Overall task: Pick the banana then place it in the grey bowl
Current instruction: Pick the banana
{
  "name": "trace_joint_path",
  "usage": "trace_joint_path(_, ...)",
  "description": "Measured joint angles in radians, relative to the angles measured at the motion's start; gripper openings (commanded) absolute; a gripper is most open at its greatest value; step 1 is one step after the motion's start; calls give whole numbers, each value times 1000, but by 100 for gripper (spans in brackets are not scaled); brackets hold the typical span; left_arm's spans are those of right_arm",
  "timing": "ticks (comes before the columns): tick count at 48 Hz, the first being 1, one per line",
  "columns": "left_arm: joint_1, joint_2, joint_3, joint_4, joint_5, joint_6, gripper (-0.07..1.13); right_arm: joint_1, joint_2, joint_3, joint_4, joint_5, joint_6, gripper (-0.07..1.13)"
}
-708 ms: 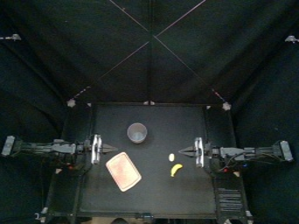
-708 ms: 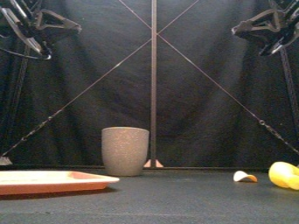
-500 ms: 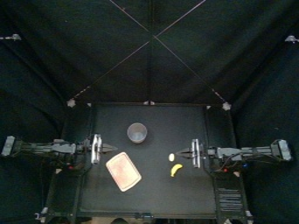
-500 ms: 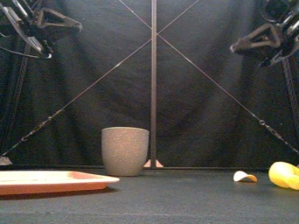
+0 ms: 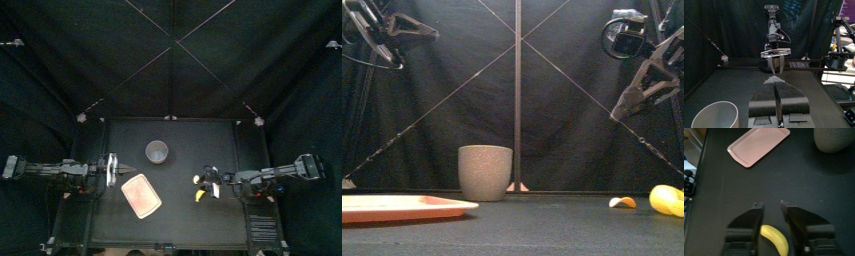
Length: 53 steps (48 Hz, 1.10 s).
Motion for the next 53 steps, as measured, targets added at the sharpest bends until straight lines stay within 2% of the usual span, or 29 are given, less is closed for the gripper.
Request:
trace_joint_path(7, 9, 17, -2, 0, -2, 0, -1, 3, 18, 15, 34, -9, 3, 99)
trace_joint_path(15, 32, 18, -5, 2, -18, 0, -1, 6, 61, 25, 72, 67, -3, 98)
trace_joint_path(28, 49, 18, -5, 5, -23, 0, -1, 38, 164, 6, -86, 242, 2, 97)
trace_joint_path(42, 60, 18, -5, 6, -26, 2, -1, 40, 304, -48, -190, 256, -6, 97)
trace_joint_path(48, 64, 18, -5, 6, -28, 2, -1, 43, 368, -74, -219, 265, -9, 89)
trace_joint_path(53, 66, 18, 2, 6, -28, 2, -1, 52, 399, -97, -224, 278, -9, 71)
